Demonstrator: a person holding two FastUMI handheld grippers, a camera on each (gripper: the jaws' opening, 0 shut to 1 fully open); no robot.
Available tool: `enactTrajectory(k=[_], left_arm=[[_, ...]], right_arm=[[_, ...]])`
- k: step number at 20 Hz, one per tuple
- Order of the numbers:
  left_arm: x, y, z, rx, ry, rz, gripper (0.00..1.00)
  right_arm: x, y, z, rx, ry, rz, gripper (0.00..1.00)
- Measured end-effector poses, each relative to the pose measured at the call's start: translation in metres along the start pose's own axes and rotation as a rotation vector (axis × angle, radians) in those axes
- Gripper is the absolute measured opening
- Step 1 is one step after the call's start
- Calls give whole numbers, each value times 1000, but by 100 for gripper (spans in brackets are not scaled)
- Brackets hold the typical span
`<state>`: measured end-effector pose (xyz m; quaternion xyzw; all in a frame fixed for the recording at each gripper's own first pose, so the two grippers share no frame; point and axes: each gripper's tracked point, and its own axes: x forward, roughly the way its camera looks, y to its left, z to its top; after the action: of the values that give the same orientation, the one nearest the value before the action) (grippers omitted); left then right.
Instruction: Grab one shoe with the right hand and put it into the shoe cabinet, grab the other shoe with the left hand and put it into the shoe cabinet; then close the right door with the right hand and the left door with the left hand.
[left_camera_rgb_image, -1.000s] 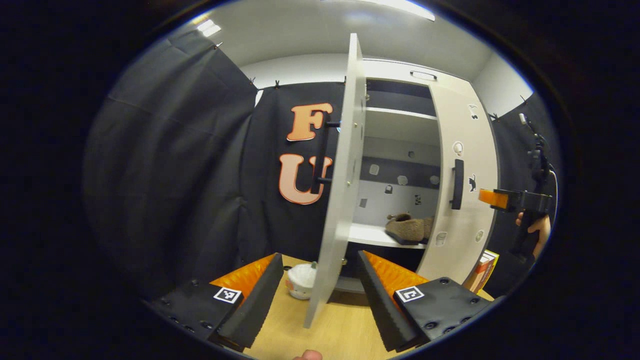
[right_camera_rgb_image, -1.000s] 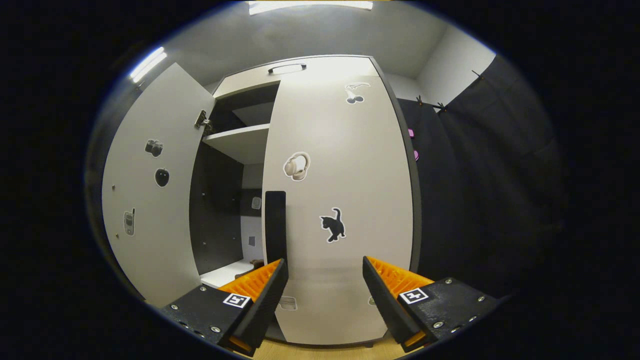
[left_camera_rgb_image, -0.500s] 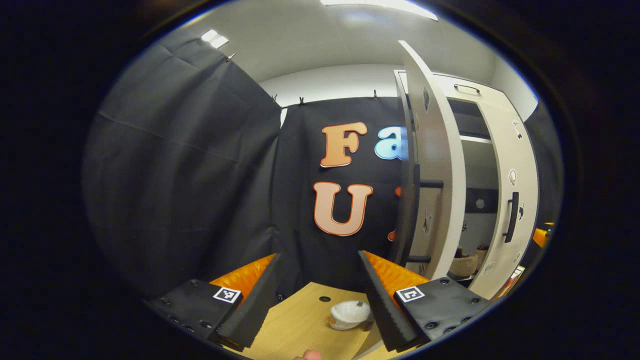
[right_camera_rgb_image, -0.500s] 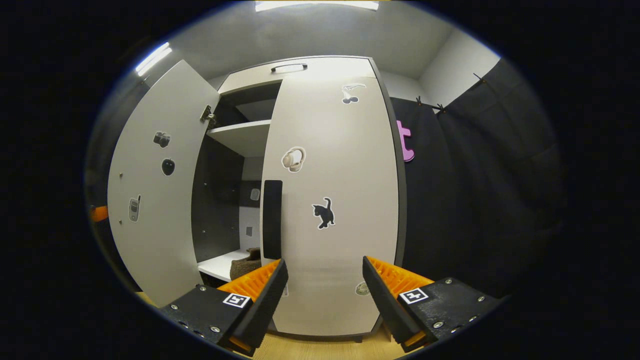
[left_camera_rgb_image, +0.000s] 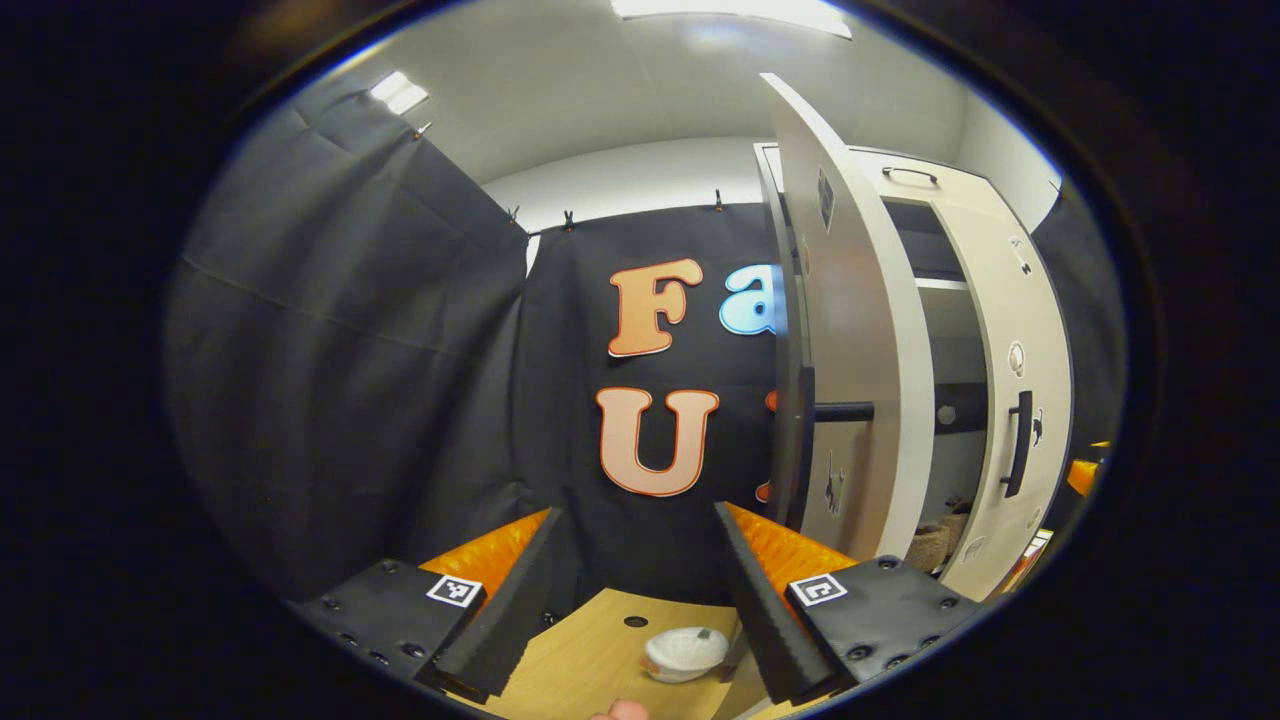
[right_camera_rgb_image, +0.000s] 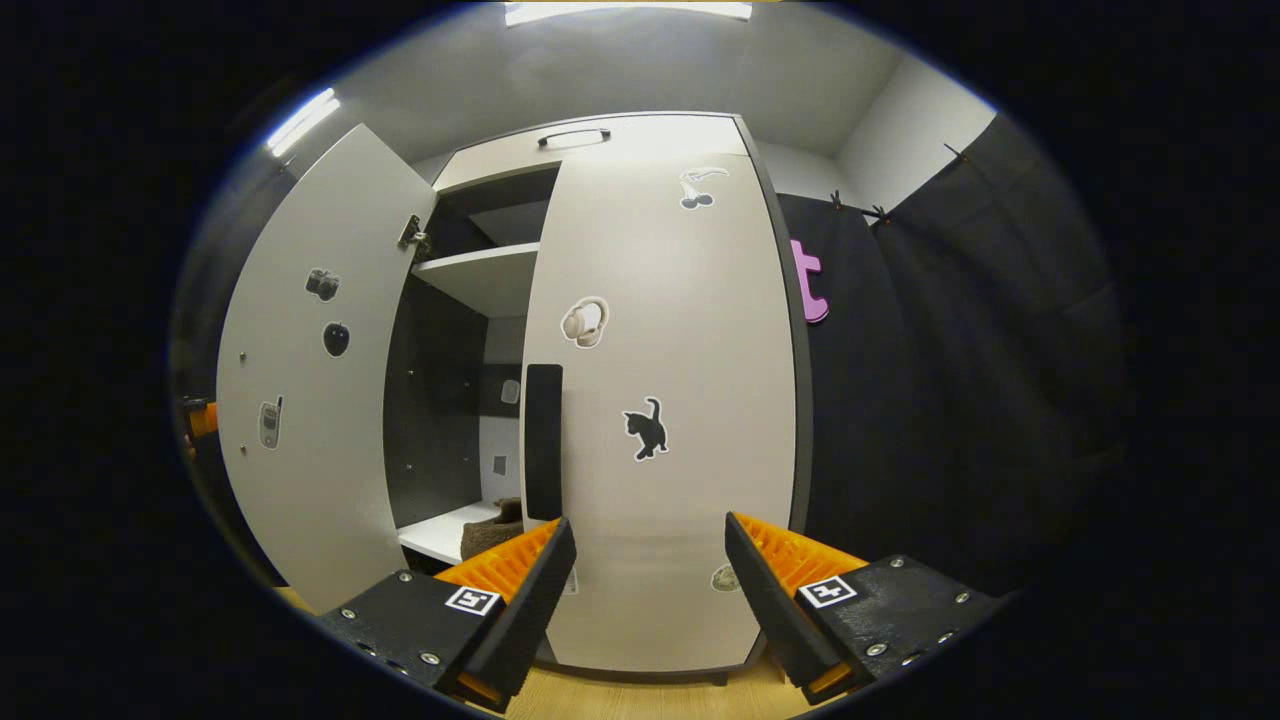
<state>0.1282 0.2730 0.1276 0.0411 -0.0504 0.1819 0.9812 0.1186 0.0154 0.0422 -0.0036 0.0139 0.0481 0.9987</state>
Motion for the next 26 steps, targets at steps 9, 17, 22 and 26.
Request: enactTrajectory(k=[9,17,22,26], left_arm=[[-22,-74,5,1,-16,-117,95],[-21,-161,2,-6,8,-277,92],[-21,-202,2,-26,1,-357,97],[-12,-233,3,-67,23,-423,95]], right_arm=[[-4,-7,1,7,0,-3,93],[-8,-16,5,-17,-3,-15,93],[-14,-23,7,-9,-5,-35,93],[-18,-29,6,4,-2,-47,93]])
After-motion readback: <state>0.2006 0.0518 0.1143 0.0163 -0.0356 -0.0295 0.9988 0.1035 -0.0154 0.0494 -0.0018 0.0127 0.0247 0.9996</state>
